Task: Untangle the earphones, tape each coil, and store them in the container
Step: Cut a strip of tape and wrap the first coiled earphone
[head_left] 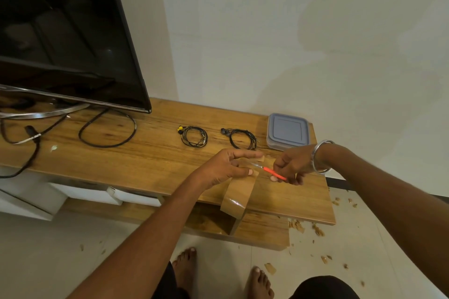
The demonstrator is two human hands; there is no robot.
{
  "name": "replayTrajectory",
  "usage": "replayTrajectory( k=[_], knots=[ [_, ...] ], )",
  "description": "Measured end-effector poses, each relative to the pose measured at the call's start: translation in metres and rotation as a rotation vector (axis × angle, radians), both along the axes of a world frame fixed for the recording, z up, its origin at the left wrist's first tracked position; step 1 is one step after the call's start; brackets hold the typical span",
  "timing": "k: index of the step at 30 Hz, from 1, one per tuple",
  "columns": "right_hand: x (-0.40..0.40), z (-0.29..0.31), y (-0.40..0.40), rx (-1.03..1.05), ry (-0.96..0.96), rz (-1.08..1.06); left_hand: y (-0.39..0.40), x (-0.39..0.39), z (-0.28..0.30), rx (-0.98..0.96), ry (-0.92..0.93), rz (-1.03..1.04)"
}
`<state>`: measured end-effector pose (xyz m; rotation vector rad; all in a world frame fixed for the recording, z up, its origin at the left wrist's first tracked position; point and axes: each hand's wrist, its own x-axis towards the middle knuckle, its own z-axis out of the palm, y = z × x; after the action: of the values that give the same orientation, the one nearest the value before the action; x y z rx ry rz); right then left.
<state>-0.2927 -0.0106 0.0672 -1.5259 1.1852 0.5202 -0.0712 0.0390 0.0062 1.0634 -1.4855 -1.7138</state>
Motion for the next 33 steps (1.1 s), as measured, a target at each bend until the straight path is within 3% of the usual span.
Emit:
replayTrajectory(
  k=[7, 12, 18, 26, 29, 31, 33],
  knots=[
    [-0.01, -0.002, 0.004, -0.064, 0.033, -0.015, 0.002, -0.002, -0.001, 0.001, 0.055, 0.074],
    [-0.037, -0.037, 0.004, -0.623, 0.506, 0.259, -0.001, -0.003, -0.011, 0.036, 0.116, 0.179],
    [-0.047, -0.082, -0.001, -0.668, 0.763, 0.169, -0.007, -0.006, -0.016, 0.029, 0.104, 0.25],
    [-0.034, -0.083, -0.001, -0.614, 0.694, -0.017, -0.011, -0.005, -0.014, -0.027, 0.053, 0.27],
    [-0.027, -0.078, 0.008, -0.762, 0.697, -0.024, -0.011, -0.006, -0.016, -0.065, 0.039, 0.306],
    [-0.016, -0.077, 0.015, -0.942, 0.443, -0.163, -0.011, -0.006, -0.017, -0.089, 0.038, 0.336],
    [0.004, -0.073, 0.023, -0.936, 0.058, -0.239, -0.011, -0.007, -0.017, -0.112, 0.042, 0.361]
  ],
)
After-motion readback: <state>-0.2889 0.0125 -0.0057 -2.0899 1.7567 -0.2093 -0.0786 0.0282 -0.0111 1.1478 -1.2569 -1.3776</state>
